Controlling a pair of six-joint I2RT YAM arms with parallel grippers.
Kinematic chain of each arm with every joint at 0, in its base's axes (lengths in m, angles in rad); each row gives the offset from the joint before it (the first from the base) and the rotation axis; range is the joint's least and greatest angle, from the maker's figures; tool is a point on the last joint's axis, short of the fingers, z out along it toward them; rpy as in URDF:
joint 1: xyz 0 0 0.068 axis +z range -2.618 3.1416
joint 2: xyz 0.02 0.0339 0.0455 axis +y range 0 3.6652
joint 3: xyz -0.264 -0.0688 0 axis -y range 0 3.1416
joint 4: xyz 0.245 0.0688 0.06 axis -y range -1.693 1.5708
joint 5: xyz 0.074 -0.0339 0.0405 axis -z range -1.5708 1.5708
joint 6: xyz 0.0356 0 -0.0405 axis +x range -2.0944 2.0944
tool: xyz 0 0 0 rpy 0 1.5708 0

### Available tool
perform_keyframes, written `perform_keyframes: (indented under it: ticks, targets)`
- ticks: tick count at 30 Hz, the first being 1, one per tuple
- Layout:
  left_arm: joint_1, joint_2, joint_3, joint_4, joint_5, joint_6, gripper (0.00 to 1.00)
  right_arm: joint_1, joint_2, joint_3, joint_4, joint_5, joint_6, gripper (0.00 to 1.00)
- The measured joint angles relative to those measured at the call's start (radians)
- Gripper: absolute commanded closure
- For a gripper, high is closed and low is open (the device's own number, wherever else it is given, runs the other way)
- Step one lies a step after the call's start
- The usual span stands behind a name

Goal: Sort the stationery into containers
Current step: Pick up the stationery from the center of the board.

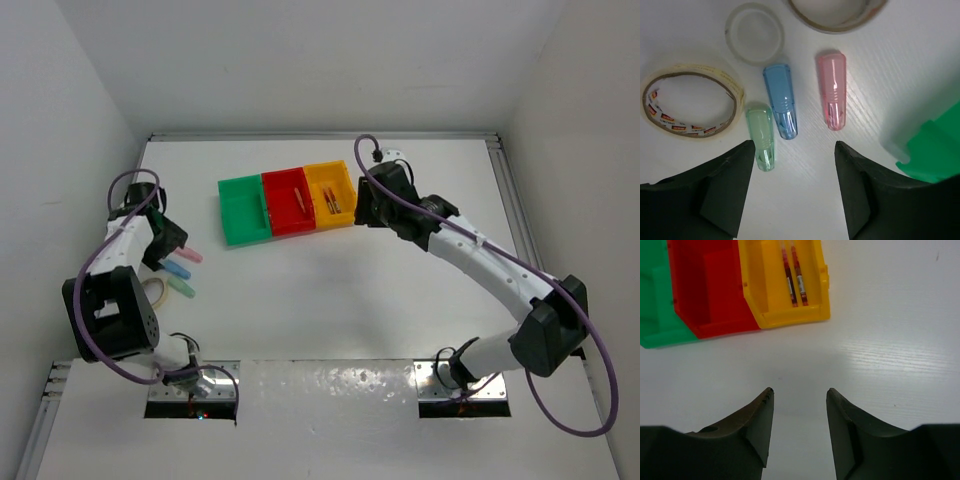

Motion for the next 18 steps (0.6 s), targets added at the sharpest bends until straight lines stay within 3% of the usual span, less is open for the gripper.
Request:
perform_keyframes:
  ticks: [6, 11, 14, 18]
  targets:
    - [0.077, 0.058, -0.098, 0.074, 0.018, -0.038, 0.4, 0.034, -0.006, 0.031, -0.011, 0.041, 0.016, 0.54]
    - [0.079, 0.15, -0.109, 0.11, 0.021, -0.043, 0.44, 0.052, -0.013, 0.031, -0.018, 0.087, 0.023, 0.54]
    - [0.08, 0.151, -0.118, 0.133, 0.033, -0.045, 0.5, 0.053, -0.027, 0.027, -0.026, 0.11, 0.036, 0.54]
    - [0.084, 0.151, -0.143, 0.142, 0.044, -0.04, 0.51, 0.058, -0.061, 0.005, -0.027, 0.141, 0.057, 0.54]
